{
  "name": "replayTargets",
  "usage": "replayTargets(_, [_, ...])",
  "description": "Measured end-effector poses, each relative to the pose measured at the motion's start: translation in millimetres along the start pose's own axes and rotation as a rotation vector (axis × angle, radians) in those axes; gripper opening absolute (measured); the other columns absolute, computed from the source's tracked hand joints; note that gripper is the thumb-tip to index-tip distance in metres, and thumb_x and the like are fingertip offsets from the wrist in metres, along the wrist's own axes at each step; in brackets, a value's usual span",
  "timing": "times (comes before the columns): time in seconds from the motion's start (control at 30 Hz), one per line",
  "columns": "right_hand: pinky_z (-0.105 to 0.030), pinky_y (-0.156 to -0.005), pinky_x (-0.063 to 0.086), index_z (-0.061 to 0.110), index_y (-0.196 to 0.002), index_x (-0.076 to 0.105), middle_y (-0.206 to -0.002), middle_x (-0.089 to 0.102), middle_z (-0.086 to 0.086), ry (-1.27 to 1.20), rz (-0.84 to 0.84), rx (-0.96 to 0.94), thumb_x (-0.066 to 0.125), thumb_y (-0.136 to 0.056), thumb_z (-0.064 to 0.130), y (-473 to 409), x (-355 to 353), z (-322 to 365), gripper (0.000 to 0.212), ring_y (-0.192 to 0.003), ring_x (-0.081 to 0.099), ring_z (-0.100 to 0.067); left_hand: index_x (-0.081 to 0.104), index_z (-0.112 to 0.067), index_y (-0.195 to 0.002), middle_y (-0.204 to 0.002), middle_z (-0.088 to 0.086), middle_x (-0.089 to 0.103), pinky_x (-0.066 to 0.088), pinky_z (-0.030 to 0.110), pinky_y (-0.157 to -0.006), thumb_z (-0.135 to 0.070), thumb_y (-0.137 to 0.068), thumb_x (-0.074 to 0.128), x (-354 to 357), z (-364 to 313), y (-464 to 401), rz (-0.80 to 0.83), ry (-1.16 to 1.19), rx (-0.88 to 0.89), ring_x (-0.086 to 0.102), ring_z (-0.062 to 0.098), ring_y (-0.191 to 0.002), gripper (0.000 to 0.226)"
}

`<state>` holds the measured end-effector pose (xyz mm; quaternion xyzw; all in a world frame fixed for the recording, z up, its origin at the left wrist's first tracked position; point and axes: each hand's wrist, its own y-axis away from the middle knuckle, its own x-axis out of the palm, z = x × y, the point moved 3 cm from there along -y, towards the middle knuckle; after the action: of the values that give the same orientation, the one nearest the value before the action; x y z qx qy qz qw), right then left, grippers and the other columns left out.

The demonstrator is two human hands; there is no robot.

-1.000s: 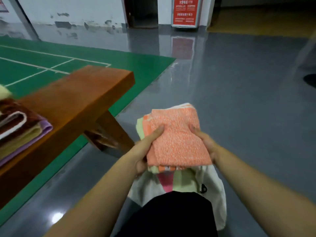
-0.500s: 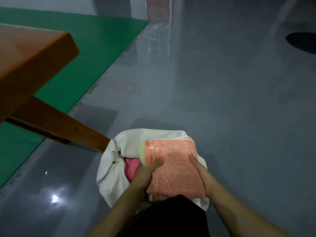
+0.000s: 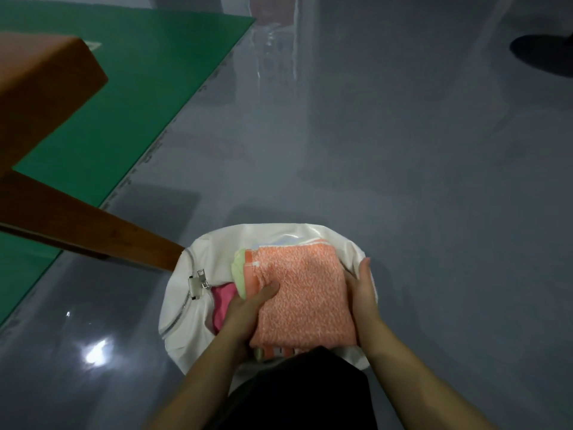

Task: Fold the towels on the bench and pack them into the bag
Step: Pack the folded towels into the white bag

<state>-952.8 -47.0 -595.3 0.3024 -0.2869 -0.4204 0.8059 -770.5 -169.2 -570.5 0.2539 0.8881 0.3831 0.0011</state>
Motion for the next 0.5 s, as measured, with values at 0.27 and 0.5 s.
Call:
replayTargets(0.27, [-0.043, -0.093, 0.049, 0.011, -0.107, 0.060, -0.120, 0.067, -0.016, -0.521, 0.073, 0.032, 0.047, -0.084, 0.080, -10.8, -7.7, 19.1, 0.074, -0.103, 0.066, -0.030, 0.068, -0.020, -0.123, -0.113, 0.006, 0.076, 0.056, 0.050, -0.092, -0.042, -0.052, 0.093, 5.0, 1.7, 3.5, 0.048, -0.018, 0.091, 0.074, 0.028, -0.102, 0.078])
replayTargets(0.5, [-0.053, -0.114, 0.036, 0.002, -0.131, 0.063, -0.129, 0.066, -0.021, -0.341, 0.245, 0.252, 0.036, -0.084, 0.086, -12.1, 2.0, 42.5, 0.100, -0.129, 0.057, -0.037, 0.067, -0.017, -0.121, -0.110, 0.006, 0.077, 0.057, 0.043, -0.085, -0.024, -0.070, 0.088, -0.7, 3.7, 7.1, 0.084, 0.003, 0.076, 0.075, 0.026, -0.098, 0.055])
